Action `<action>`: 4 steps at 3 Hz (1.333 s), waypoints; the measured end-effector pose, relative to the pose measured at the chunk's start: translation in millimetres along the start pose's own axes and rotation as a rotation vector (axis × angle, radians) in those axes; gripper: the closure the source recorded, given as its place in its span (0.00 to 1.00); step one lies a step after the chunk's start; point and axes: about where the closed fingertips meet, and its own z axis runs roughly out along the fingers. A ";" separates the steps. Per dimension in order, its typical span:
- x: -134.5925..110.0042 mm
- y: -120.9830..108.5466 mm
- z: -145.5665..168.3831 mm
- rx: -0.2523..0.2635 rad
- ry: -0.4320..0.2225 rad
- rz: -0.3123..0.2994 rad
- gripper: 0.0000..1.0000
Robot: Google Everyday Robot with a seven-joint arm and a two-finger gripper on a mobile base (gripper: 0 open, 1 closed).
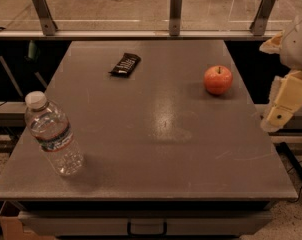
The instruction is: Pick apple
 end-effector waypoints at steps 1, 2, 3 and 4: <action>14.5 -48.0 44.9 0.030 -0.093 -0.007 0.00; 25.4 -90.4 91.6 0.029 -0.207 0.009 0.00; 30.6 -123.0 131.4 0.004 -0.326 0.035 0.00; 23.8 -136.0 154.2 -0.026 -0.422 0.054 0.00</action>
Offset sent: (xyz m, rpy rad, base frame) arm 0.1790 -0.0512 -0.1189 0.3597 -0.0989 0.0555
